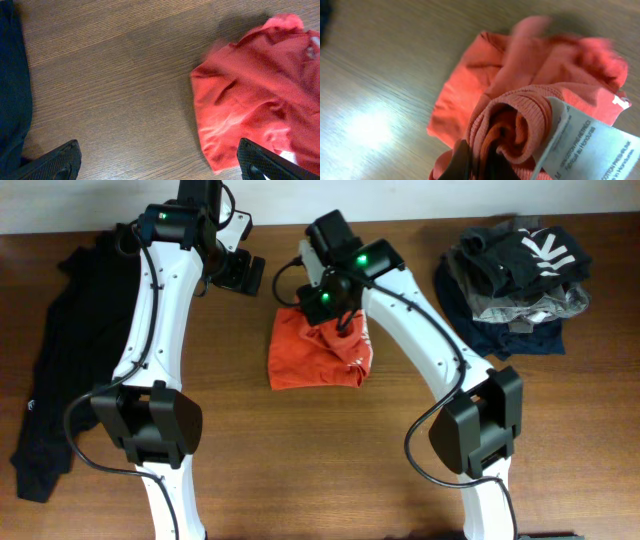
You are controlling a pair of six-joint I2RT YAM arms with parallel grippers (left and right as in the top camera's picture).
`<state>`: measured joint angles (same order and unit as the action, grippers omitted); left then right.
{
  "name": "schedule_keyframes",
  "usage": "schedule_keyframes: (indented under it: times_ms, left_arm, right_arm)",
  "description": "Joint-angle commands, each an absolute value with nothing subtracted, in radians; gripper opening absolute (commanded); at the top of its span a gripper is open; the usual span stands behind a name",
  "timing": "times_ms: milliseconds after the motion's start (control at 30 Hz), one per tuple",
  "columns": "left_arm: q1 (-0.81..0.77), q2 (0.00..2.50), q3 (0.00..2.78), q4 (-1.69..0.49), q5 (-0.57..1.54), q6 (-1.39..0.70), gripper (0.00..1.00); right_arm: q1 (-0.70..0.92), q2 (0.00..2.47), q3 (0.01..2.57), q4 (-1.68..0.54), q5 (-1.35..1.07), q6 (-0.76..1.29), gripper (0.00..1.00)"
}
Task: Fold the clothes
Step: 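Fold the right end leftward over the shirt with the right gripper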
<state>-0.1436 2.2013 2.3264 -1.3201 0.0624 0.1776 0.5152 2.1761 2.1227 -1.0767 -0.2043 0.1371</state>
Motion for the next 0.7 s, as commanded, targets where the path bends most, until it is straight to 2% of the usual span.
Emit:
schedule_keyframes:
  times_ms: [0,200,233,333,667]
  left_arm:
    - [-0.141,2.207,2.340,-1.317,0.055,0.169,0.99]
    - [-0.141,2.207,2.340,-1.300,0.055,0.169,0.99]
    - [-0.141,2.207,2.340,-1.297,0.055,0.169,0.99]
    - [-0.141,2.207,2.340,-1.291,0.055,0.169,0.99]
    - [-0.130,2.207,2.340,-1.279,0.021,0.169,0.99]
  right_arm:
    - [0.544,2.175,2.145,-1.049,-0.214,0.199,0.04]
    - [0.564,2.214,2.145,-1.015,-0.234,0.224,0.04]
    - [0.568,2.219,2.145,-1.013,-0.242,0.229,0.07]
    - [0.580,2.231,2.145,-1.003,-0.284,0.245,0.30]
    - [0.617,2.230,2.145,-1.010,-0.464,0.245,0.30]
